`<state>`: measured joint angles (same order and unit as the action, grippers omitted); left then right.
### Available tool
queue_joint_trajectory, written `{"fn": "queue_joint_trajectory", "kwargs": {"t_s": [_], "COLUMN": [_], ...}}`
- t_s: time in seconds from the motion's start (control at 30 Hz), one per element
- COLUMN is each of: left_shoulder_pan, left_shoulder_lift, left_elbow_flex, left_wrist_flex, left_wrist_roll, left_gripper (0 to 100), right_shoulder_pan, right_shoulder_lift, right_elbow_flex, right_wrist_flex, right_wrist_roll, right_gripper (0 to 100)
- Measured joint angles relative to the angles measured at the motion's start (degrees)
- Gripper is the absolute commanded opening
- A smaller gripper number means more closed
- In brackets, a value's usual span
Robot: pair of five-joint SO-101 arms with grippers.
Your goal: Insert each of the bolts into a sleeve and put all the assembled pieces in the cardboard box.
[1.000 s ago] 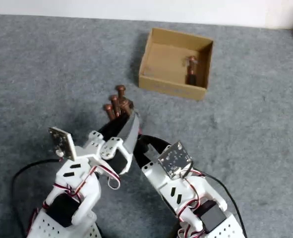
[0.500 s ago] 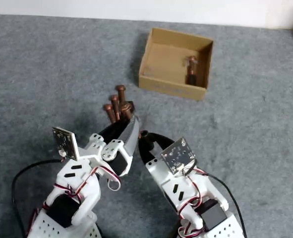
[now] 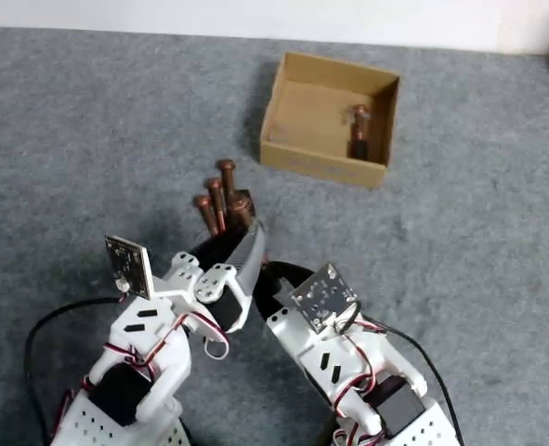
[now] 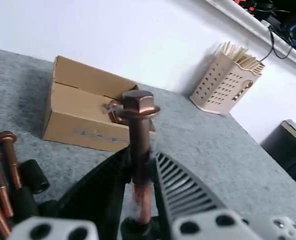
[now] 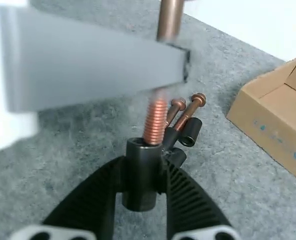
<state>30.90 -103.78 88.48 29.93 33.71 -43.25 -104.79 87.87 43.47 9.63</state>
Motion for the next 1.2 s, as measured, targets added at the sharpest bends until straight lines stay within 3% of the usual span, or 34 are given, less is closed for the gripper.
{"fn": "queue_joint_trajectory", "kwargs": {"t_s": [1.2], "left_shoulder_pan": [1.93], "left_shoulder_lift": [0.09], "left_elbow_flex": [4.04], "left_wrist_flex": [0.09], "left_wrist_roll": [0.35], "left_gripper": [0], "right_shoulder_pan": [3.87], "right_shoulder_lift": [0.0], "right_elbow_flex": [-0.26], "right_wrist_flex": [0.44], "right_wrist_roll": [-0.09], "right_gripper": [0.4]}}
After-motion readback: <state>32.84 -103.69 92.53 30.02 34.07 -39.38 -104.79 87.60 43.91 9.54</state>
